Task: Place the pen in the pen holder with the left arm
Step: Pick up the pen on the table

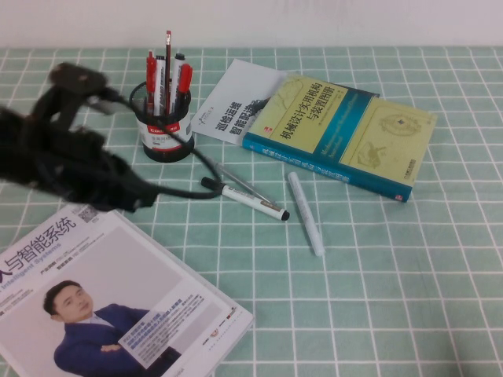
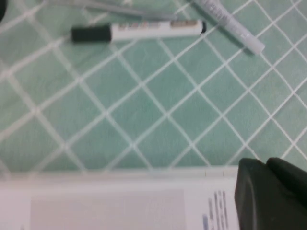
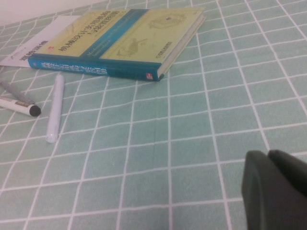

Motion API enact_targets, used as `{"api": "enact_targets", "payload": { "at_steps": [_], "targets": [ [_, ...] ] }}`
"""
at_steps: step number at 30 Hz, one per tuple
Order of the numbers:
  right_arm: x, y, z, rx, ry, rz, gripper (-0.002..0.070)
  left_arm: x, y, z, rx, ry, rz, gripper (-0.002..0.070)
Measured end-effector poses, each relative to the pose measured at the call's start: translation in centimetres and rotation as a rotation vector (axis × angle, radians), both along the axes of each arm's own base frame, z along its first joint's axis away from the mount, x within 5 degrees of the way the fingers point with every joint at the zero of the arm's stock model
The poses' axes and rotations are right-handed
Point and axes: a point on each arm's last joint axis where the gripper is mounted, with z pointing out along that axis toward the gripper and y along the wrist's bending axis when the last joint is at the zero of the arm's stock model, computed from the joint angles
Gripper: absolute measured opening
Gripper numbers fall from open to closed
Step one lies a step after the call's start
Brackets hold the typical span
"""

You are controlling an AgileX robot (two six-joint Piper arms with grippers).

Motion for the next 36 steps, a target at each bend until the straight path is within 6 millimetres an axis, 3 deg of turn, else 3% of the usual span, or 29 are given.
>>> {"api": "enact_targets", "payload": {
  "at_steps": [9, 19, 24, 32, 36],
  "targets": [
    [0.0, 0.0, 0.0, 0.000, 0.000, 0.000, -0.0020, 5.6, -6.5, -1.6, 0.159, -0.015, -0.332, 0.0000],
    [0.0, 0.0, 0.0, 0.000, 0.000, 0.000, -0.0020, 9.2, -12.1, -4.7, 0.383, -0.067, -0.689, 0.0000],
    [0.0, 0.0, 0.0, 0.000, 0.000, 0.000, -0.0020, 9.8, -13.4, -5.7, 0.442, -0.156, -0.864, 0.0000],
    [0.0, 0.0, 0.0, 0.000, 0.000, 0.000, -0.0020, 10.4, -13.8, -7.2, 0.499, -0.179, -0.966, 0.0006],
    [0.0, 0.0, 0.0, 0.000, 0.000, 0.000, -0.0020, 10.7, -13.8, -7.5, 0.528, -0.218, -1.006, 0.0103]
  ]
}}
